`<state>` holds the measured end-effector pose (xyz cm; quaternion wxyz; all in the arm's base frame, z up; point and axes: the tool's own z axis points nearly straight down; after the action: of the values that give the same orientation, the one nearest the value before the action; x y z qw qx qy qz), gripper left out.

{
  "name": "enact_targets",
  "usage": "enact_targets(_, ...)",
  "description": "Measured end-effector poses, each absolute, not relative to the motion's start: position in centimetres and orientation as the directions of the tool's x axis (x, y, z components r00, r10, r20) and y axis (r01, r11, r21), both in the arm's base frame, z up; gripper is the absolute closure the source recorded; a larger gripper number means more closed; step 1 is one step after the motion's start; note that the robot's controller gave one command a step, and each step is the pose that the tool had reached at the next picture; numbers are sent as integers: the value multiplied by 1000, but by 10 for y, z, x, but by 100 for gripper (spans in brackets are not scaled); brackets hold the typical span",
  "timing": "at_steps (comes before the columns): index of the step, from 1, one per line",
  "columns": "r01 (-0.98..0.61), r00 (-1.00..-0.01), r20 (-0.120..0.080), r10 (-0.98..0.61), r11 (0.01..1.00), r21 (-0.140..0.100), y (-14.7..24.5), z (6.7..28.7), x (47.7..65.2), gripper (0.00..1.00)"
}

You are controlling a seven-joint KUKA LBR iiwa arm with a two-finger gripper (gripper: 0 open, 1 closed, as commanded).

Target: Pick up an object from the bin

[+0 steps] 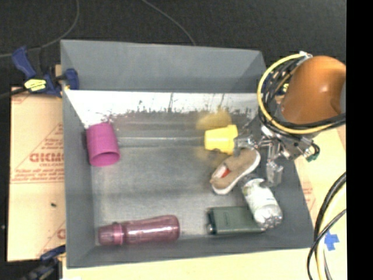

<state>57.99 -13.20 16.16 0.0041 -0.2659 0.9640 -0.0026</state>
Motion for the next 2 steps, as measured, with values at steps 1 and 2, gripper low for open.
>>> enact_targets(1, -614, -789, -9, -614, 789, -9, -106, 143, 575, 0)
enact_targets(2, -797, -603, -27, -797, 604, -21, -135, 80, 601, 0)
